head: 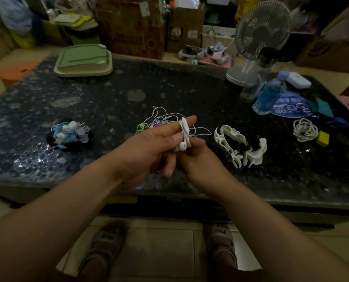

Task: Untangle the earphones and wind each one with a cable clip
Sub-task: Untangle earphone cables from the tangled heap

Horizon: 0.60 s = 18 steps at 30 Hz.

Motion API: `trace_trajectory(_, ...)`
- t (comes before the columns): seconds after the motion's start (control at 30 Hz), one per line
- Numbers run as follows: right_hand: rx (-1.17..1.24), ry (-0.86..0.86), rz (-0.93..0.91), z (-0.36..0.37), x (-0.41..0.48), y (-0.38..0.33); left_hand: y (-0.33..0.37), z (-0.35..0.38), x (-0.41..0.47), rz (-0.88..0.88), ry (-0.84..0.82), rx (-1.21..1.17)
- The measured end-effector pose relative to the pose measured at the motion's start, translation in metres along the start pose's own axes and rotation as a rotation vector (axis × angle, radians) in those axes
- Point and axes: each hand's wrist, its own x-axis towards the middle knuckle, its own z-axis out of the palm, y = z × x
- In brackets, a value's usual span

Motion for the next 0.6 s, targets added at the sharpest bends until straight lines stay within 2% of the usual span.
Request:
trace_trajectory(0.17,-0.081,0.021,0.018,0.004,-0.002,-0.003,-0.002,-0.001,0.003,0.044,0.106,-0.006)
trace_trajectory(0.43,-0.157,-0.026,-0.046,0.011,-0.009,-0.004,-0.009,-0.013,0.009,0.099,0.322,0.213)
trace_trajectory(0.6,-0.409,-0.021,-0.179,0.014,-0.015,-0.016,-0.016,-0.016,0.010,0.149,0.397,0.352)
